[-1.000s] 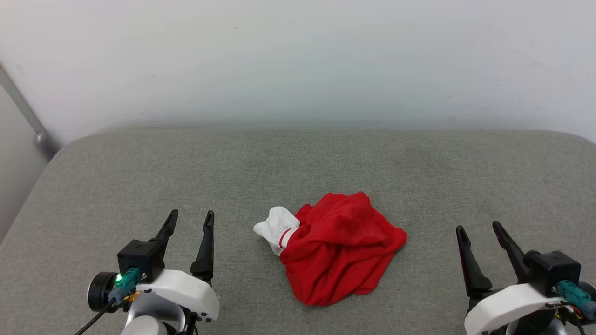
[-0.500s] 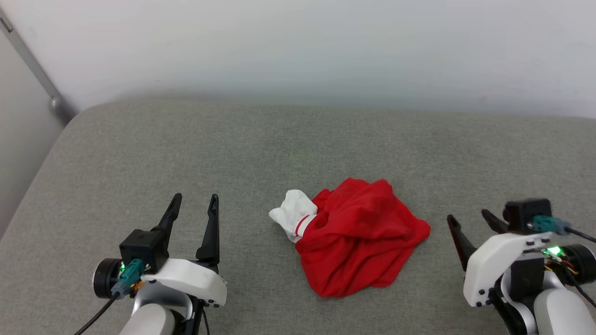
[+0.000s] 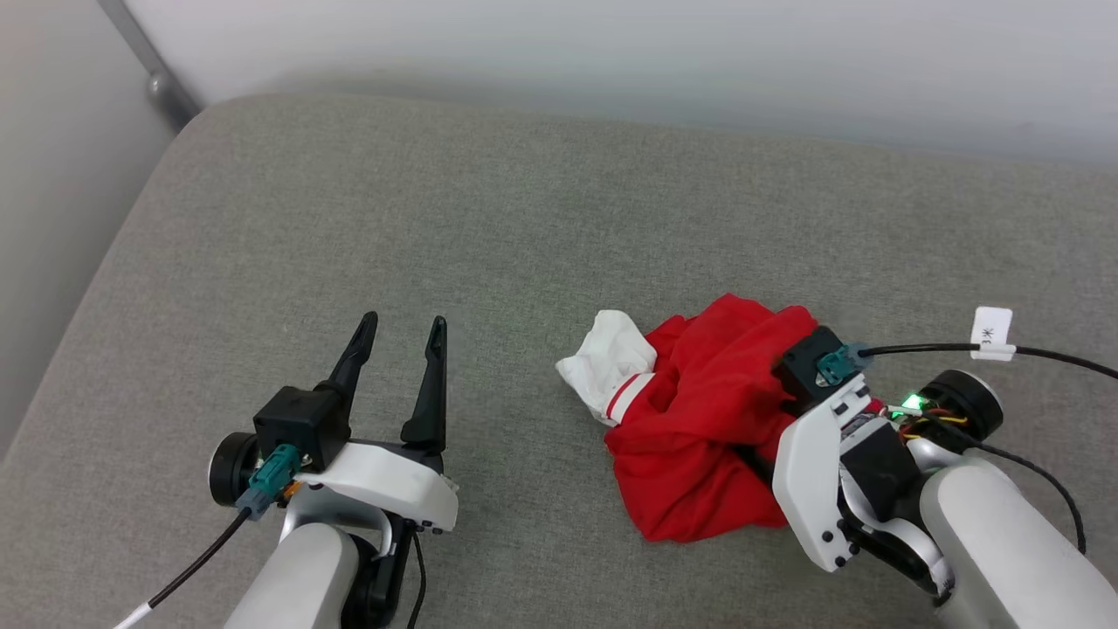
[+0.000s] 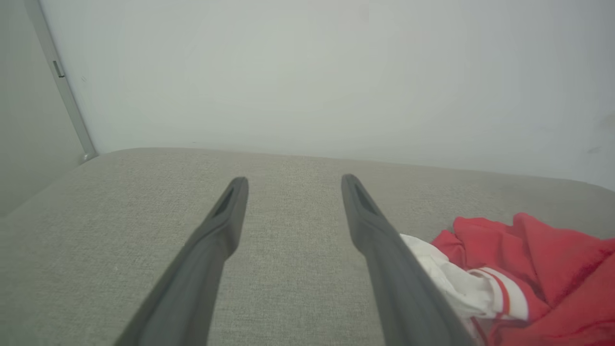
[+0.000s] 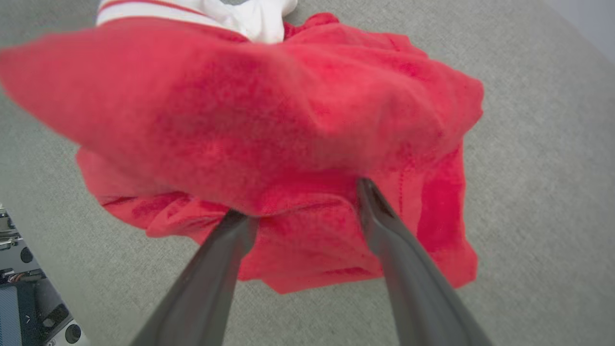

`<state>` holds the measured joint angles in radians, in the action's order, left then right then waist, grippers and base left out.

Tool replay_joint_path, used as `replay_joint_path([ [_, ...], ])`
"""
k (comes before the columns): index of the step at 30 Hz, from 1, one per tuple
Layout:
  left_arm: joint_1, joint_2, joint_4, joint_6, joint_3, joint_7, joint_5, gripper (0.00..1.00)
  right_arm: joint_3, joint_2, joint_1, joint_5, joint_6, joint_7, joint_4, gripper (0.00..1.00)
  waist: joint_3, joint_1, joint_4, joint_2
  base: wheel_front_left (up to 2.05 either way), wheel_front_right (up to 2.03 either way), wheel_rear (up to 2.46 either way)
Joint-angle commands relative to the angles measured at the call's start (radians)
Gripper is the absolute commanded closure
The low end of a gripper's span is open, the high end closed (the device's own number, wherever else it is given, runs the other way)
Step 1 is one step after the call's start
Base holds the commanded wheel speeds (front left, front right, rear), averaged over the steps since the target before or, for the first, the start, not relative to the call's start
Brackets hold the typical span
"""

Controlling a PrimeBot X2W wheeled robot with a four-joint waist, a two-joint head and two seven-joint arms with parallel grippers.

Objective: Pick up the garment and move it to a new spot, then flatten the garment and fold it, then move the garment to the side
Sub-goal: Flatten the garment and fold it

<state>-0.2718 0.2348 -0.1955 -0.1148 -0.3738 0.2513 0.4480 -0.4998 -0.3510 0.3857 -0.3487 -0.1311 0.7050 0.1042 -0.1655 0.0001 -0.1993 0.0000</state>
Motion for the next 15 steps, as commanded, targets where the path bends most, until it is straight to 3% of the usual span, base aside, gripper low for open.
replay_joint_path([
  [1,-0.012,-0.005,-0.005,0.003,0.002,0.008,-0.005,0.00,-0.021,-0.014,0.024,-0.014,0.001,0.000,0.015,0.00,-0.016,-0.0001,-0.014,0.0000,0.00,0.00,0.00],
  [3,-0.021,-0.010,-0.012,0.006,0.003,0.009,-0.010,0.00,-0.048,-0.027,0.051,-0.026,0.001,-0.003,0.043,0.00,-0.022,-0.0001,-0.019,0.0000,0.00,0.00,0.00],
  [4,-0.021,-0.012,-0.014,0.005,0.004,0.010,-0.012,0.00,-0.058,-0.032,0.063,-0.032,0.001,-0.008,0.053,0.55,-0.024,-0.0001,-0.021,0.0000,0.00,0.00,0.00],
  [5,-0.021,-0.013,-0.016,0.005,0.005,0.010,-0.014,0.00,-0.065,-0.034,0.073,-0.040,0.001,-0.012,0.062,1.00,-0.024,-0.0001,-0.022,0.0000,0.00,0.00,0.00],
  [15,0.022,-0.010,-0.038,0.005,0.032,0.015,-0.022,0.00,-0.035,-0.082,0.117,0.004,0.001,-0.096,0.006,1.00,0.040,-0.0001,0.030,0.0000,0.00,0.00,0.00],
])
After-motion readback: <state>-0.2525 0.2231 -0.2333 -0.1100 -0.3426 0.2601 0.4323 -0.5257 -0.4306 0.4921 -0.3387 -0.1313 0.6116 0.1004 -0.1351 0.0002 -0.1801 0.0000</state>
